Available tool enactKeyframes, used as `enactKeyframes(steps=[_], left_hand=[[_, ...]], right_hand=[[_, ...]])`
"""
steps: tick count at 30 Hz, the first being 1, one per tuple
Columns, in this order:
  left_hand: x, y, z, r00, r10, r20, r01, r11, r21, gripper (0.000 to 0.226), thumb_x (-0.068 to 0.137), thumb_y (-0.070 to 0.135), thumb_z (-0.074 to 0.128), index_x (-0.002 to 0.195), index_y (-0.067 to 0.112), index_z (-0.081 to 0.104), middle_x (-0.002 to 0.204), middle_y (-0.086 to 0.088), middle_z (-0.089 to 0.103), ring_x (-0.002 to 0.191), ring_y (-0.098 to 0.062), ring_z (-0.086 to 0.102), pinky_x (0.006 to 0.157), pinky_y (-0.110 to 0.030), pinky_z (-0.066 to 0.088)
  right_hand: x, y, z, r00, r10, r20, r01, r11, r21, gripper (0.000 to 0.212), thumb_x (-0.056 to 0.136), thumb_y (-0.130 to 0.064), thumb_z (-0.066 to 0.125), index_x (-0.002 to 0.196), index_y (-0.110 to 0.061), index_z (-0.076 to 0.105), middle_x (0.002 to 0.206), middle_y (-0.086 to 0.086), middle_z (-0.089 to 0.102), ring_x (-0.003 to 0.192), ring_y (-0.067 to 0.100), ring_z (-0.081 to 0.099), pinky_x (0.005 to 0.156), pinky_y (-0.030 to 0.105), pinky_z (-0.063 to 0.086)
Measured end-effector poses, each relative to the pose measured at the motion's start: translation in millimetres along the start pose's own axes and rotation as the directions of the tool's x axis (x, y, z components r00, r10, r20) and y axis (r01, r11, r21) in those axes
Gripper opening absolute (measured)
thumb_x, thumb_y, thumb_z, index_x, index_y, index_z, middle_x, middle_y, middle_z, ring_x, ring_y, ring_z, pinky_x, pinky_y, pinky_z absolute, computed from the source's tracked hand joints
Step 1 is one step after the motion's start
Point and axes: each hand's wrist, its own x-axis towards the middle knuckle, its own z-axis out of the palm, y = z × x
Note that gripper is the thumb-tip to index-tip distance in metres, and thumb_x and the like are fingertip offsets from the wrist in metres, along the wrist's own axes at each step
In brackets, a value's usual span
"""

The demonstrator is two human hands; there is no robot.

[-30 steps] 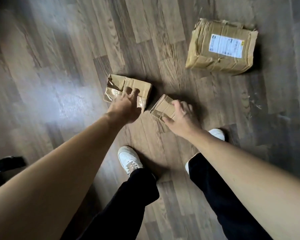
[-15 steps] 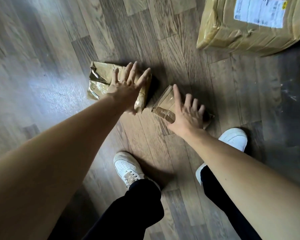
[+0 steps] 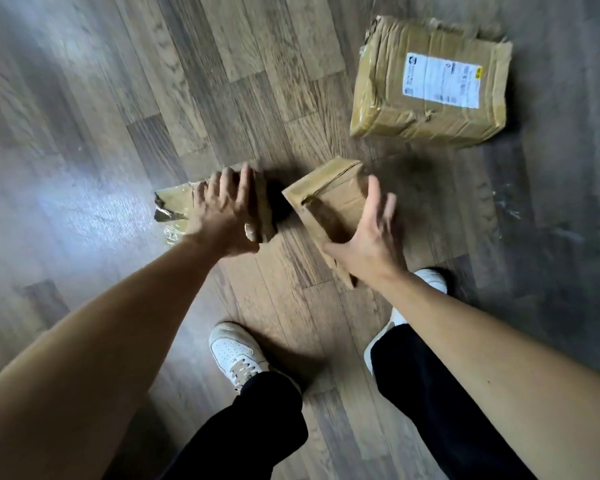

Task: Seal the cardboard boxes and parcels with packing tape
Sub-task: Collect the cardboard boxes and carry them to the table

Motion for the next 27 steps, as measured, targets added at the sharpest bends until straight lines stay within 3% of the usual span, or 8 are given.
enactKeyframes(steps=[2,5,7,9,12,16,21,27], left_hand=[[-5.6,-9.5,-16.1,0.988,-0.134,-0.072,0.105,0.945,-0.31,0.141,0.052,0.072,0.072,0.156,0.016,-0.005,0.148,-0.016,0.027,0.138,-0.036,0.03,0.112,-0.053,0.033],[-24.4,-22.4,-39.2,0.951,-0.303,-0.056,0.193,0.727,-0.658,0.124,0.056,0.072,0.072,0.151,0.018,0.013,0.136,-0.011,0.039,0.126,-0.029,0.044,0.106,-0.042,0.043],[-42.7,-28.0,-56.0,0.924,-0.381,-0.006,0.182,0.455,-0.872,0.086,0.07,0.057,0.077,0.133,0.016,0.036,0.12,-0.005,0.053,0.109,-0.016,0.054,0.095,-0.028,0.048],[-64.6,-31.9,-75.0,0.901,-0.424,0.087,0.159,0.137,-0.978,0.056,0.083,0.044,0.074,0.124,0.014,0.05,0.102,0.004,0.062,0.086,-0.003,0.062,0.081,-0.02,0.054],[-103.6,-34.1,-108.0,0.859,-0.454,0.239,0.21,-0.115,-0.971,0.039,0.087,0.047,0.068,0.111,0.017,0.062,0.077,0.004,0.06,0.059,0.001,0.058,0.059,-0.018,0.047],[-160.7,-40.6,-154.0,0.834,-0.387,0.394,0.281,-0.317,-0.906,0.055,0.072,0.073,0.06,0.08,0.019,0.063,0.073,-0.006,0.063,0.077,-0.019,0.062,0.082,-0.038,0.048],[-229.3,-45.1,-214.8,0.875,-0.21,0.437,0.257,-0.564,-0.785,0.077,0.072,0.082,0.054,0.106,0.015,0.067,0.091,-0.007,0.058,0.078,-0.02,0.058,0.069,-0.032,0.046],[-299.6,-52.0,-284.9,0.98,0.001,0.199,0.153,-0.638,-0.754,0.082,0.081,0.078,0.052,0.133,0.015,0.058,0.133,-0.013,0.05,0.116,-0.036,0.047,0.098,-0.043,0.041]], right_hand=[[3.8,-1.7,-10.3,0.978,0.188,0.094,-0.208,0.927,0.312,0.117,0.078,-0.044,0.079,0.159,-0.027,-0.004,0.163,0.016,0.015,0.151,0.031,0.015,0.117,0.041,0.023],[-1.3,-7.2,-28.8,0.936,0.337,0.101,-0.33,0.741,0.585,0.092,0.071,-0.058,0.076,0.148,-0.042,0.03,0.138,0.001,0.051,0.125,0.022,0.052,0.099,0.038,0.047],[-10.5,-15.1,-44.2,0.9,0.403,0.166,-0.396,0.599,0.696,0.076,0.069,-0.053,0.08,0.134,-0.033,0.046,0.122,-0.003,0.061,0.11,0.017,0.061,0.089,0.034,0.051],[-23.0,-25.9,-63.4,0.871,0.404,0.281,-0.462,0.478,0.747,0.085,0.056,-0.058,0.081,0.13,-0.026,0.053,0.116,0.002,0.068,0.103,0.02,0.067,0.081,0.035,0.055],[-47.5,-46.9,-96.1,0.898,0.285,0.335,-0.434,0.451,0.78,0.046,0.079,-0.048,0.072,0.117,-0.024,0.067,0.101,0.0,0.076,0.086,0.016,0.072,0.068,0.028,0.055],[-86.7,-86.6,-143.1,0.898,0.2,0.393,-0.44,0.475,0.763,0.017,0.091,-0.037,0.062,0.094,-0.023,0.071,0.083,-0.001,0.076,0.079,0.02,0.071,0.082,0.035,0.055],[-143.5,-147.9,-198.5,0.921,0.185,0.342,-0.379,0.623,0.684,0.022,0.088,-0.039,0.063,0.093,-0.019,0.069,0.084,0.004,0.073,0.081,0.025,0.07,0.083,0.043,0.056],[-201.9,-210.2,-246.6,0.936,0.055,0.348,-0.277,0.725,0.631,0.01,0.094,-0.035,0.062,0.094,-0.025,0.065,0.078,0.001,0.07,0.066,0.012,0.068,0.053,0.02,0.053]])
